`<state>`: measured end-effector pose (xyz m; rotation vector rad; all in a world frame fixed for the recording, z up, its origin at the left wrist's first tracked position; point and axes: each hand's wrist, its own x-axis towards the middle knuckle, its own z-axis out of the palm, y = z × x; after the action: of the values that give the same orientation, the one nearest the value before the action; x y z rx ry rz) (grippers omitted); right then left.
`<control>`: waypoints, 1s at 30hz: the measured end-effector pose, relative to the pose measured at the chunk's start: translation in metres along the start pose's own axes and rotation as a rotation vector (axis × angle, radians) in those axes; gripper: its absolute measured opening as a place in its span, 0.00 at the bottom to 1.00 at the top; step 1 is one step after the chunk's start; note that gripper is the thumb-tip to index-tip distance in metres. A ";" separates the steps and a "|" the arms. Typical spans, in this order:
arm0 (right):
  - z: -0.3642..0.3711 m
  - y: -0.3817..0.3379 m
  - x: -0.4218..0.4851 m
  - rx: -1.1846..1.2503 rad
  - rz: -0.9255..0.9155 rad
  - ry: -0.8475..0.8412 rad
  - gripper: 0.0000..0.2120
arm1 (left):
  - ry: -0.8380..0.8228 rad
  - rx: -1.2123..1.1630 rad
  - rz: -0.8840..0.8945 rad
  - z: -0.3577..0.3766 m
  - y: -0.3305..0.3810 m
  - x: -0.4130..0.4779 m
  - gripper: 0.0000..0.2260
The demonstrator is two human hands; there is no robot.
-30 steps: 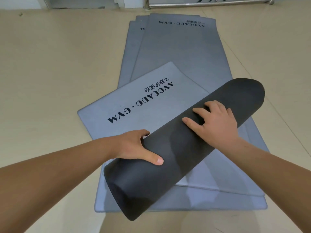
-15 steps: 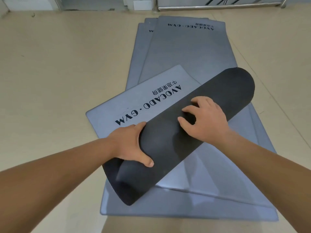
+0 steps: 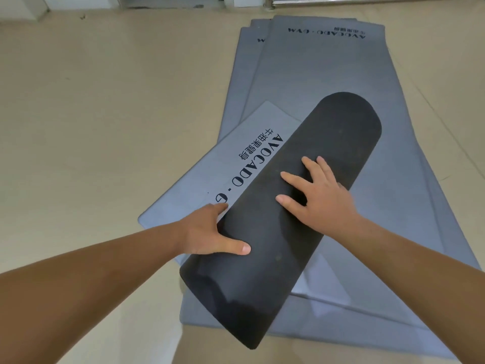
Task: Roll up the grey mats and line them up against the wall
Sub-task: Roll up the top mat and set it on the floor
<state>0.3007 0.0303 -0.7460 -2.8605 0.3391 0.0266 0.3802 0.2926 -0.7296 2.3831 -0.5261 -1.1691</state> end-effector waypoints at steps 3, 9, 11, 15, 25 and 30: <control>0.001 -0.016 0.016 -0.079 0.036 -0.064 0.29 | 0.190 0.327 0.070 -0.007 0.023 -0.015 0.43; -0.005 -0.032 0.037 0.151 -0.012 0.130 0.31 | 0.118 0.448 -0.036 0.039 0.037 -0.029 0.66; -0.010 -0.025 0.034 0.311 -0.025 0.183 0.26 | 0.121 0.372 -0.060 0.027 0.030 -0.021 0.66; -0.001 -0.005 0.007 0.335 0.020 0.169 0.29 | 0.053 0.136 -0.033 -0.015 0.004 -0.008 0.55; 0.027 -0.048 -0.013 0.727 0.175 -0.003 0.48 | 0.156 0.014 0.098 -0.064 -0.038 -0.016 0.45; 0.030 -0.076 0.010 0.631 0.166 0.066 0.46 | 0.423 0.554 0.287 -0.022 -0.010 -0.039 0.44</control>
<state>0.3281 0.1074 -0.7563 -2.2080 0.4948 -0.1218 0.3772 0.3253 -0.6980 2.7689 -1.1051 -0.4008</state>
